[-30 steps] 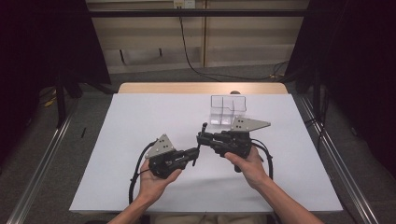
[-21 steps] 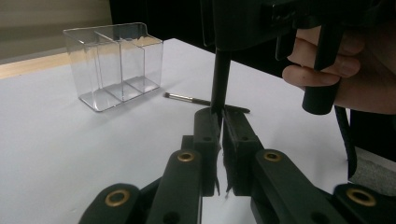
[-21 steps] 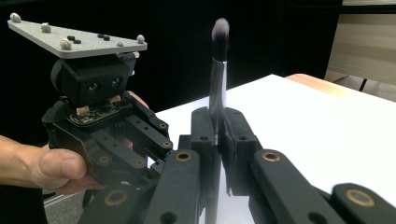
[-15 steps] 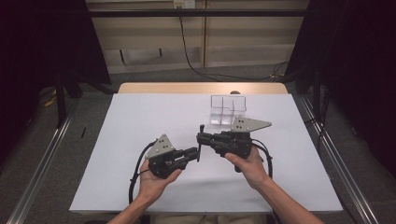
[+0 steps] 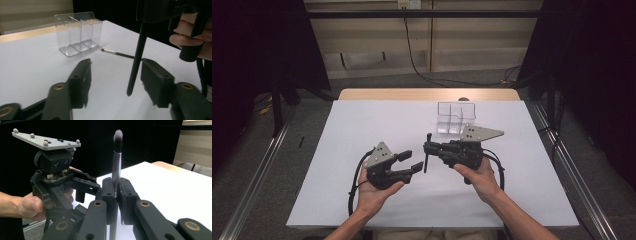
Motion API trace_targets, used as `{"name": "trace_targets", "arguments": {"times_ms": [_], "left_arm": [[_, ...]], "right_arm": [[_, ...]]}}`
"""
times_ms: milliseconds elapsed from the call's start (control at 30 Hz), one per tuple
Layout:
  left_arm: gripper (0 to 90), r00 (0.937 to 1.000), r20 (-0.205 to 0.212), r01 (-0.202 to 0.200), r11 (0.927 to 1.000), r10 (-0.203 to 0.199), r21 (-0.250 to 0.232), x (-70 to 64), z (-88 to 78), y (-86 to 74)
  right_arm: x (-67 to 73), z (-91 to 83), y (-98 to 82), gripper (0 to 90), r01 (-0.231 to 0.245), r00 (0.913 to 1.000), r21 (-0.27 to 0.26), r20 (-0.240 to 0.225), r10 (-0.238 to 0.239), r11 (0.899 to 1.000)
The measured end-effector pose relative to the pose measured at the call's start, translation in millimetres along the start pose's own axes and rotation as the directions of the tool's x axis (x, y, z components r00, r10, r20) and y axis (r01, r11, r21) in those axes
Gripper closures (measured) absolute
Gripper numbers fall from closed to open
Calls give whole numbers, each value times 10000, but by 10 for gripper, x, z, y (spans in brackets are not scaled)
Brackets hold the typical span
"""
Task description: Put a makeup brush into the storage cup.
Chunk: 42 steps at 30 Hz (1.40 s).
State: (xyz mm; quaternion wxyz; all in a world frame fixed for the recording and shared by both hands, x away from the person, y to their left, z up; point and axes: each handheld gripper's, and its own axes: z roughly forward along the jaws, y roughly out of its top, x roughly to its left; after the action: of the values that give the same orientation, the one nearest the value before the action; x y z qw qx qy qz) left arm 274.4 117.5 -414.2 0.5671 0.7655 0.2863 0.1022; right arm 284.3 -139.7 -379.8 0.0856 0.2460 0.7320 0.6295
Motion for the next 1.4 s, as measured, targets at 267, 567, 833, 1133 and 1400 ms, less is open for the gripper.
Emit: {"name": "trace_targets", "arguments": {"times_ms": [267, 567, 833, 1133, 1400], "left_arm": [[188, 9989, -443, 162, 9998, -155, 152, 27, -34, 16], [44, 9947, -979, 328, 9995, -326, 3, 72, -92, 36], [27, 9947, -1032, -18, 10000, 14, -34, 126, -214, 20], [21, 9926, -1202, -207, 9998, 199, -52, 234, -388, -85], [15, 9776, -2002, -750, 9963, 654, -409, 319, -609, -208]], "right_arm": [[-6, -12, -1, 843, 13, 10000, -52, 62, -12, 10000], [-37, -53, 6, 843, -26, 9998, -101, 211, 28, 9999], [-62, -98, 9, 842, 60, 9990, -65, 443, -57, 10000], [-126, -212, 16, 842, 148, 9970, 44, 764, -151, 9999], [-160, -280, 22, 842, 186, 9947, 1, 1010, -185, 9998]]}}
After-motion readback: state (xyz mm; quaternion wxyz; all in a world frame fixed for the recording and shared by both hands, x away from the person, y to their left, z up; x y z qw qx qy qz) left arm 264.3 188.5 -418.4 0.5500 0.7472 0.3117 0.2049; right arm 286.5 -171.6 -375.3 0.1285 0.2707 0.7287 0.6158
